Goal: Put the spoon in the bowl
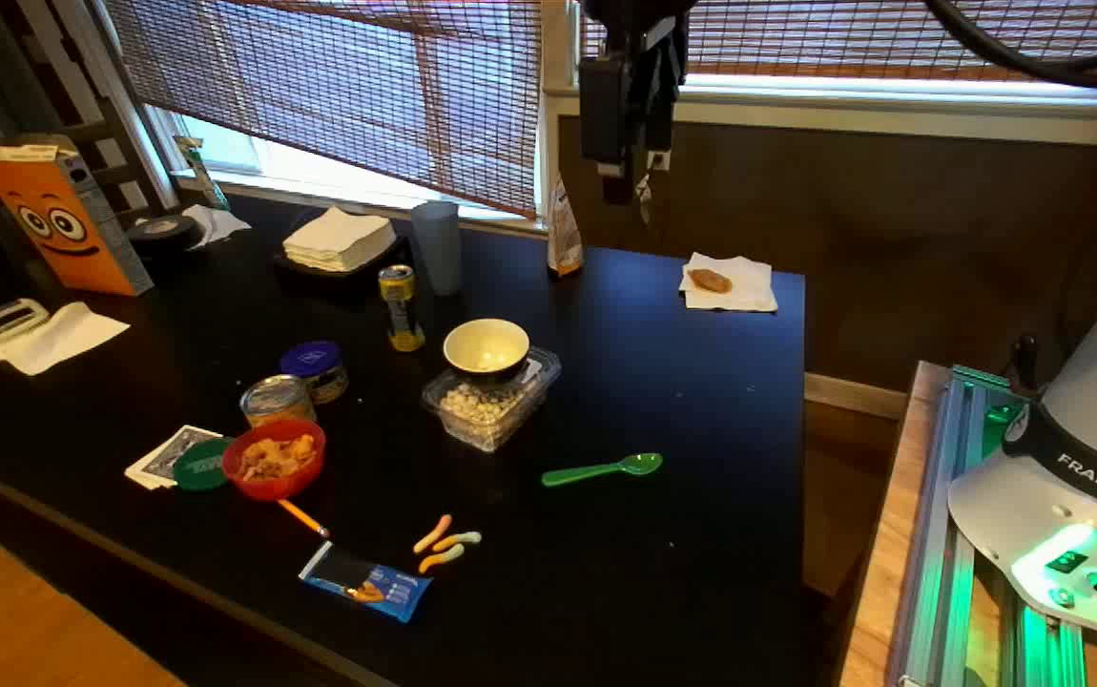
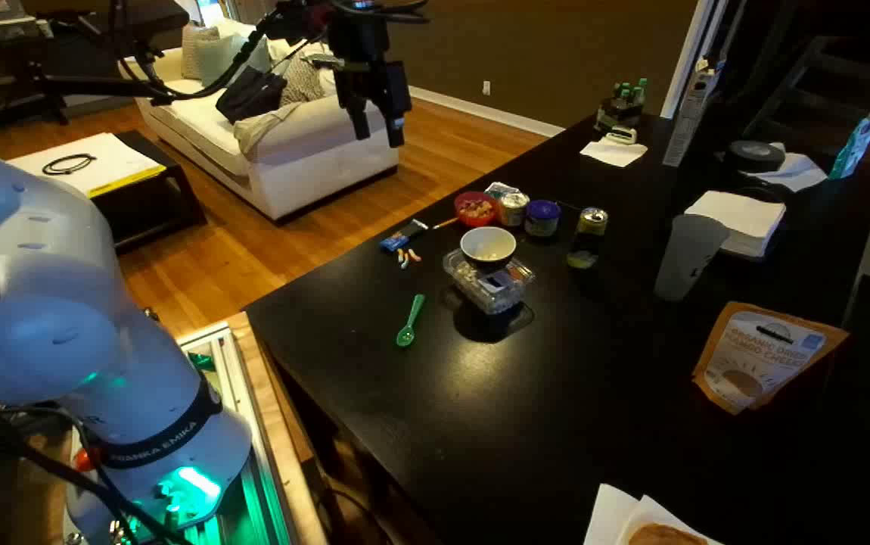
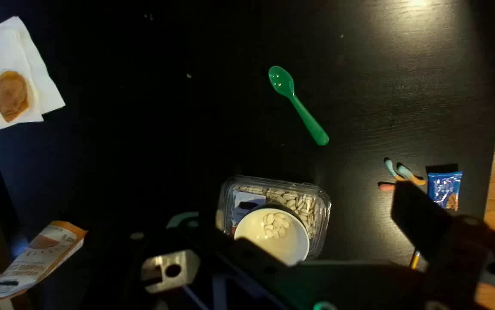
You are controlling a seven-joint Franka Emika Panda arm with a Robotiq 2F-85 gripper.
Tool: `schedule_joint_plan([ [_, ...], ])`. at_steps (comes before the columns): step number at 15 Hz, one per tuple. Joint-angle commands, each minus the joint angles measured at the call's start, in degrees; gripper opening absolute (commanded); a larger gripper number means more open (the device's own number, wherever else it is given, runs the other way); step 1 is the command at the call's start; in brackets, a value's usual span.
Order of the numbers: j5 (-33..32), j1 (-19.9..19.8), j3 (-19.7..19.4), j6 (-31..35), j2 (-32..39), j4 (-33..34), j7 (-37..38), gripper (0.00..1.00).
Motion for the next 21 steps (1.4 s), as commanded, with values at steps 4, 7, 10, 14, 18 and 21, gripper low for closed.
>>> schedule_joint_plan([
  [4, -0.62, 1.47, -1.27, -0.16, 0.23, 0.12, 0.55, 1.00],
  [7, -2.07, 1.22, -0.30, 1.93, 4.26, -1.07, 1.34, 1.00],
  [10, -4.50, 1.25, 1.05, 4.99, 9.69, -3.69, 3.80, 1.00],
  [14, -12.62, 1.55, 1.31, 16.22, 20.08, -5.30, 5.98, 1.00],
  [18, -23.77, 3.23, 0.01, 18.67, 31.96, -0.43, 9.76, 1.00],
  [21, -24.81, 5.18, -2.20, 18.62, 30.89, -1.97, 9.04, 1.00],
])
